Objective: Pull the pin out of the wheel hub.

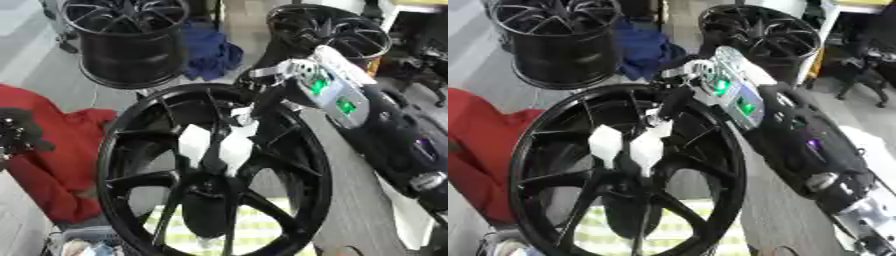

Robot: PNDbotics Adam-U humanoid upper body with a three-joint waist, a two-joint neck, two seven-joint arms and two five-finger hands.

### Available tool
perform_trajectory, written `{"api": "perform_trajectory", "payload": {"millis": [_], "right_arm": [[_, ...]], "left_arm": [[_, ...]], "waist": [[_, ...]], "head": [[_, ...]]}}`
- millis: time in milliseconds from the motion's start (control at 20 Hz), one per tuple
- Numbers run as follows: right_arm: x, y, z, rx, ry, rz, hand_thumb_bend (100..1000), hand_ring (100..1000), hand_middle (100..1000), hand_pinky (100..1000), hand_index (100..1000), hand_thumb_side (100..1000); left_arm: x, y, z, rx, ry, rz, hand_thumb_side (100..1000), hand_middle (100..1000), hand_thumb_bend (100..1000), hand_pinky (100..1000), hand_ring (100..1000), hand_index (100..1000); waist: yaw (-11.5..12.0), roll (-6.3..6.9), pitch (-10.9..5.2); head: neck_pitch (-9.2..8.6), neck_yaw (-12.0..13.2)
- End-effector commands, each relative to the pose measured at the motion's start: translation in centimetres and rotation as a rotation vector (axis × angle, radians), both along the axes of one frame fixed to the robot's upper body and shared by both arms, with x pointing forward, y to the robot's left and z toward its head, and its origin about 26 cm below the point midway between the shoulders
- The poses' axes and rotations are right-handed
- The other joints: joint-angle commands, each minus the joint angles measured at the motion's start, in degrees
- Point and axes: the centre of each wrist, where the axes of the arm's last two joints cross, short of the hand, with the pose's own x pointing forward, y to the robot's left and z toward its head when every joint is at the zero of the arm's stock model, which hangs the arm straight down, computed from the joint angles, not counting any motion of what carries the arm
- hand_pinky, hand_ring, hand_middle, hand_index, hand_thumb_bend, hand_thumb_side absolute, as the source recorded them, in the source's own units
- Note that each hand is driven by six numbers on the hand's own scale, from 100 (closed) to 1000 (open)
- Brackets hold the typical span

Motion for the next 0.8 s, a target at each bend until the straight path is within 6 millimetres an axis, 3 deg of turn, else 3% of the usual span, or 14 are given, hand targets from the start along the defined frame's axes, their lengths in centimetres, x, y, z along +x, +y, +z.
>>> {"api": "perform_trajectory", "payload": {"millis": [50, 350, 650, 800], "right_arm": [[-0.1, 0.3, 0.3, -0.022, -0.005, 0.015, 376, 792, 795, 757, 932, 418], [-0.2, 0.9, -0.9, -0.033, 0.024, 0.035, 313, 717, 746, 674, 889, 384], [-0.9, 1.3, 0.3, -0.019, -0.012, 0.061, 100, 488, 526, 412, 658, 181], [-1.5, 1.3, 1.4, -0.013, -0.048, 0.070, 100, 396, 431, 306, 566, 100]], "left_arm": [[0.0, -0.1, 0.6, 0.009, -0.015, -0.015, 812, 597, 100, 704, 595, 776], [0.0, -0.1, 0.7, 0.006, -0.014, -0.018, 811, 597, 100, 703, 596, 776], [-0.1, -0.1, 0.7, 0.007, -0.010, -0.017, 813, 597, 100, 702, 596, 776], [-0.1, -0.1, 0.7, 0.007, -0.009, -0.016, 814, 598, 100, 702, 596, 777]], "waist": [[-0.02, 0.49, -0.84], [0.07, 0.52, -0.92], [0.05, 0.46, -0.93], [0.04, 0.45, -0.96]], "head": [[-0.10, -0.12], [-0.18, -0.23], [-0.11, -0.18], [-0.13, -0.19]]}}
